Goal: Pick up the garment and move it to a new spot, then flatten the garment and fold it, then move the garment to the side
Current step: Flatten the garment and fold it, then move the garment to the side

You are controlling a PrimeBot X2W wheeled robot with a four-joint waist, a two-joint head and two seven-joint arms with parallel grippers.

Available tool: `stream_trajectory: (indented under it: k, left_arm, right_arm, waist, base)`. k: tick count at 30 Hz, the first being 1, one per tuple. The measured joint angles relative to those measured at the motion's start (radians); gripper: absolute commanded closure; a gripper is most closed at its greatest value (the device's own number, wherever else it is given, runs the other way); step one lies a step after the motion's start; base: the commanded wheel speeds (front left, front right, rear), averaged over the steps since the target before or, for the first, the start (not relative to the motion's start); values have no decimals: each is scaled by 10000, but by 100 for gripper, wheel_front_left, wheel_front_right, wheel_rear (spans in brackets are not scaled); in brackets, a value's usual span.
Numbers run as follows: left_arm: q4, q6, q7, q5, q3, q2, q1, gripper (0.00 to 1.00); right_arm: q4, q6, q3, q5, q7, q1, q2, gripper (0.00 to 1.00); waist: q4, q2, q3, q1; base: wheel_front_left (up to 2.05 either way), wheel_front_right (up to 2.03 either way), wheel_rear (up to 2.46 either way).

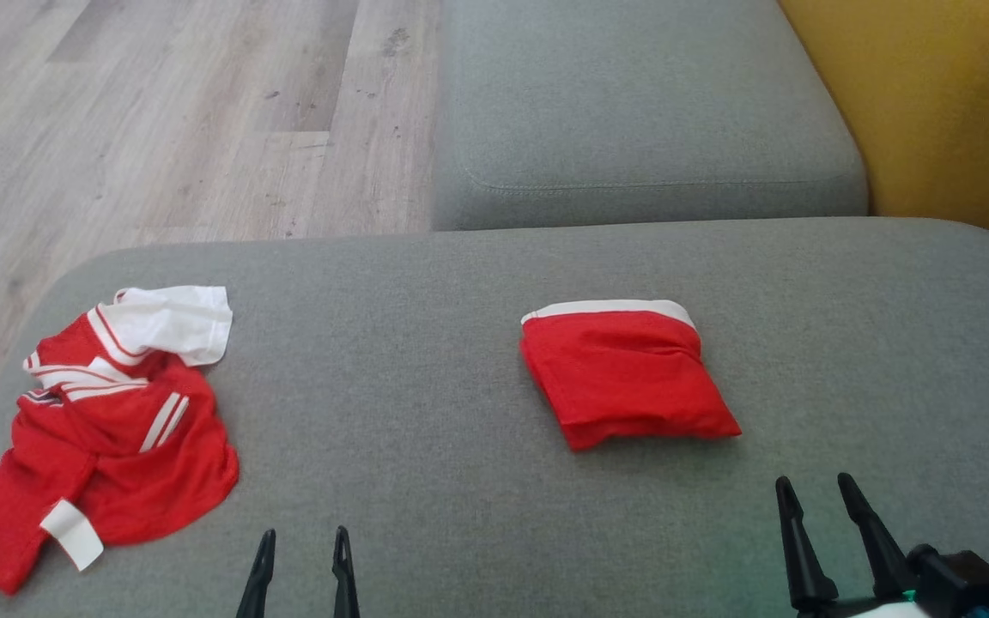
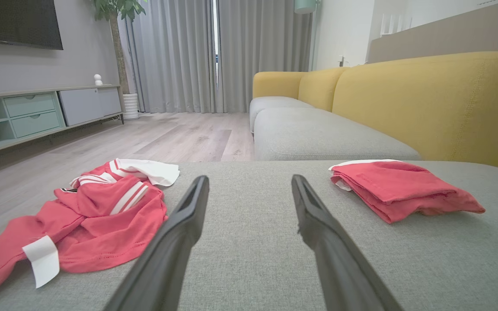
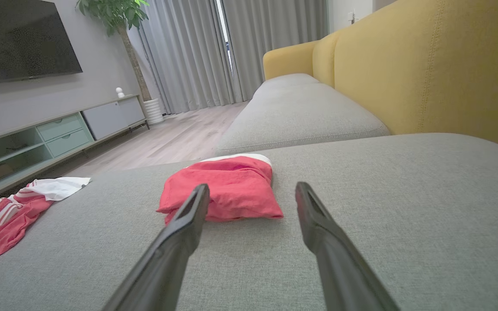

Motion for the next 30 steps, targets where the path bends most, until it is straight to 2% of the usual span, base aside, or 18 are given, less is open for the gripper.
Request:
stream_trajectory:
  k: [19, 30]
  left_arm:
    - [17, -100, 0, 2, -2, -35, 1, 0]
    - [19, -278, 0, 73, -173, -42, -70, 0]
  right_arm:
    - [56, 0, -25, 2, 0, 0, 61, 0]
    - [403, 0, 230, 307, 6, -207, -10, 0]
  waist:
    - [-60, 0, 44, 0]
    - [90, 0, 821, 0]
  base:
    - [0, 0, 0]
    - [0, 0, 0]
